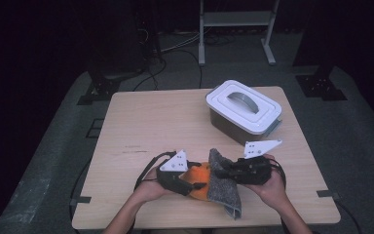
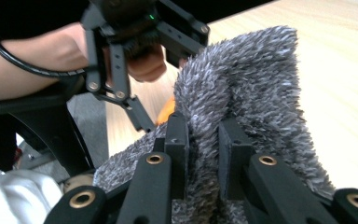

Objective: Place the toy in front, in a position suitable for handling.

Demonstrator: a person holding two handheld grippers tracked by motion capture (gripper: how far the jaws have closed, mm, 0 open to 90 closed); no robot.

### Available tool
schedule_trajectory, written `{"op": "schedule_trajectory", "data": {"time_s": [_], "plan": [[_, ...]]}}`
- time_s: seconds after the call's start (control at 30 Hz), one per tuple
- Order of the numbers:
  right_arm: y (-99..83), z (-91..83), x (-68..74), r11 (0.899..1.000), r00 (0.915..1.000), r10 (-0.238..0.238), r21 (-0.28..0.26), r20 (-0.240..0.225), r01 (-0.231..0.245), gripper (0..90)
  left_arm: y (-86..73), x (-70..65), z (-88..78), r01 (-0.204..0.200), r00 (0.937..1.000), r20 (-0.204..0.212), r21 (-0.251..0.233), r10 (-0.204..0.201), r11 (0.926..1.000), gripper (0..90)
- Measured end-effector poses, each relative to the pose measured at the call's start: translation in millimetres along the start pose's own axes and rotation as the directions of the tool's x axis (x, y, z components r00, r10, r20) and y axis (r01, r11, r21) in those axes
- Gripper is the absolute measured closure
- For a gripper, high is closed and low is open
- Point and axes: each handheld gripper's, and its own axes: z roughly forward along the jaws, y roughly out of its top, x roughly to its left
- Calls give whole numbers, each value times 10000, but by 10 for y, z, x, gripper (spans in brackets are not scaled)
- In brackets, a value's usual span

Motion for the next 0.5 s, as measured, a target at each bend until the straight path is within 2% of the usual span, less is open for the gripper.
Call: {"op": "schedule_trajectory", "data": {"time_s": [0.07, 0.13, 0.3, 0.37, 0.5], "plan": [[-45, 45, -19, 9997, 10000, 57, 242, -13, -57, 757, -10, 12, -22, -144, 9999, 36, 114, 143, 9998, 387], [-82, 55, -59, 9995, 9997, 198, 255, -148, -194, 757, -42, 31, -47, -51, 10000, 60, 119, 50, 9999, 397], [-191, 17, -169, 9957, 9982, 600, 706, 38, -601, 755, -142, 104, -123, 262, 9997, 33, 76, -262, 9996, 398], [-206, -6, -199, 9952, 9972, 746, 633, 37, -747, 754, -131, 96, -118, 77, 10000, 46, 108, -78, 9999, 402], [-125, -57, -206, 9980, 9981, 578, 223, 230, -583, 751, -106, 66, -104, -285, 9993, 237, 101, 283, 9995, 401]]}}
